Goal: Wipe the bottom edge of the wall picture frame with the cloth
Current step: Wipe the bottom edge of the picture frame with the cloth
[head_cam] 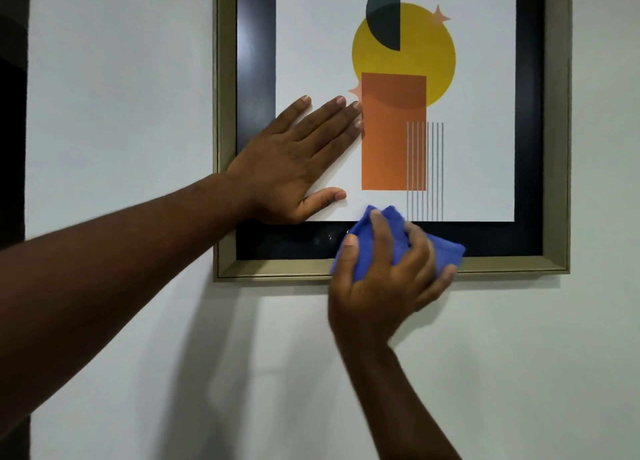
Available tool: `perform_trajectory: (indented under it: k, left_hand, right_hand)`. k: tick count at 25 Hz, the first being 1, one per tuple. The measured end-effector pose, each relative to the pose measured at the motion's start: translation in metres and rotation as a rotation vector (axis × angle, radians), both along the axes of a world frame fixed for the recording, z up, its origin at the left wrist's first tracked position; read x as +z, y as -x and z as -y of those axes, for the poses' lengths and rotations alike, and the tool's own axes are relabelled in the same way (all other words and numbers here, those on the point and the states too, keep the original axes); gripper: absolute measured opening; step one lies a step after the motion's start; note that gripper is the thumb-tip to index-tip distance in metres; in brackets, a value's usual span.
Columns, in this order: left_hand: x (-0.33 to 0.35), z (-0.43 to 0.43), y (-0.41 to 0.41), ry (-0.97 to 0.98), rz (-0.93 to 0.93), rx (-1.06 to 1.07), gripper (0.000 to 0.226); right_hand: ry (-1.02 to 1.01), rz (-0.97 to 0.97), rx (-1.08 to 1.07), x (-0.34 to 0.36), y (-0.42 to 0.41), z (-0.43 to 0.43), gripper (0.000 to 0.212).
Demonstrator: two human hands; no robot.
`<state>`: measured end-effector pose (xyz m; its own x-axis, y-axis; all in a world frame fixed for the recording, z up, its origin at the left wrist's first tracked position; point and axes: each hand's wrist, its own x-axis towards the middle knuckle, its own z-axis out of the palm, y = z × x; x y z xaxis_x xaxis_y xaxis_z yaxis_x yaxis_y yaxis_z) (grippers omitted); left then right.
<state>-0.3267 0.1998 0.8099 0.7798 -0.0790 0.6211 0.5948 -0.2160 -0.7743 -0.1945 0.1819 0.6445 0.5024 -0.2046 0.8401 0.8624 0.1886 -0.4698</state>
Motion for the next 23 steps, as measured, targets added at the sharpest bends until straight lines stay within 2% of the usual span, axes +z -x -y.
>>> perform_trajectory:
  k: [2, 3, 6, 7, 10, 11, 15, 19, 21, 23]
  left_hand:
    - [0.0, 0.001, 0.0, -0.004, 0.0, -0.008, 0.081]
    - [0.0, 0.001, 0.001, -0.007, 0.003, -0.008, 0.08]
    - [0.0, 0.001, 0.0, 0.0, 0.001, -0.007, 0.08]
    - [0.0, 0.001, 0.0, 0.004, -0.001, -0.003, 0.08]
    - [0.001, 0.003, 0.0, 0.021, -0.005, 0.005, 0.079]
    - [0.001, 0.003, 0.001, 0.025, -0.006, 0.006, 0.078]
    - [0.0, 0.004, -0.001, 0.032, 0.01, 0.007, 0.078]
    - [-0.001, 0.004, -0.001, 0.038, 0.009, 0.019, 0.078]
    - [0.0, 0.005, 0.0, 0.048, 0.006, 0.023, 0.078]
    - [0.0, 0.007, 0.0, 0.07, 0.002, 0.039, 0.079]
  right_hand:
    - [0.032, 0.207, -0.009, -0.014, 0.002, 0.0, 0.042]
    - [0.026, 0.243, 0.001, -0.019, -0.005, 0.0, 0.042]
    - [-0.022, 0.063, 0.034, -0.007, 0.003, -0.001, 0.036]
    - [-0.002, 0.058, 0.033, -0.003, 0.016, 0.0, 0.035]
    - [0.045, 0.293, -0.008, -0.015, 0.022, 0.001, 0.033]
    - [0.037, 0.311, 0.0, -0.019, 0.011, 0.002, 0.032]
    - [-0.009, 0.068, 0.052, -0.006, 0.015, 0.004, 0.024]
    - [0.075, 0.412, 0.054, -0.01, 0.05, 0.003, 0.026]
    - [0.077, 0.472, 0.039, -0.016, 0.023, 0.004, 0.028]
    - [0.044, 0.429, -0.033, -0.021, -0.015, 0.004, 0.028]
